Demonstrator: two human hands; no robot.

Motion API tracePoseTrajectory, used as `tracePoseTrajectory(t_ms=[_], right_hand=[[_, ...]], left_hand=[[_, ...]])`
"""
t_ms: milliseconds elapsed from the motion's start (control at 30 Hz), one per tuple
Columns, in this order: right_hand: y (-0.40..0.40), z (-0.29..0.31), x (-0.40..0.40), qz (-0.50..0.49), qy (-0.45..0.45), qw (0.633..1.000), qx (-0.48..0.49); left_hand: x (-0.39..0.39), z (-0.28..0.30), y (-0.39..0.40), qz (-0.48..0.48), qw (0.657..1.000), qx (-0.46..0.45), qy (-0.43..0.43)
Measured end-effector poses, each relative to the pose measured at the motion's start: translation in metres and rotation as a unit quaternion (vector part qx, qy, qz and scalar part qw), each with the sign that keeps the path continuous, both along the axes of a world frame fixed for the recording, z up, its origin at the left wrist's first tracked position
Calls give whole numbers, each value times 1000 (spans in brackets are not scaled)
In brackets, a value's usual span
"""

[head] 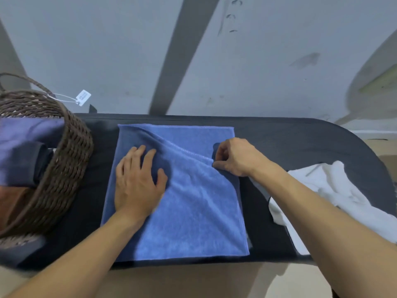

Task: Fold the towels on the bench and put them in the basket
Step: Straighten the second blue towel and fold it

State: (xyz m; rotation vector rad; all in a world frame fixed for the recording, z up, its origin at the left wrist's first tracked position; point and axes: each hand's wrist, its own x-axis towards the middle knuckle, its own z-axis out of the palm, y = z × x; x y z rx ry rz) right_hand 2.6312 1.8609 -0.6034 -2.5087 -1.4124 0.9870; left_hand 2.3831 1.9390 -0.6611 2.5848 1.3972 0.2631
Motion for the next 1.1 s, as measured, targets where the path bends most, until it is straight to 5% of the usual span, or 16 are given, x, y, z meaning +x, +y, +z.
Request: tracePoseTrajectory(t_ms=[167,567,833,1100], right_hand=[[14,9,21,10,0,1000,-27],[39,-11,45,-130,-23,986,104],[35,-19,57,-150,16,983,106],[37,-16,76,-87,56,991,82]], left_hand=[[-1,-1,1,-6,1000,5,7],[1,3,-1,13,999,-24,18],[7,22,69,-10,992,-2,-122],[25,29,141,-51,990,-132,17]])
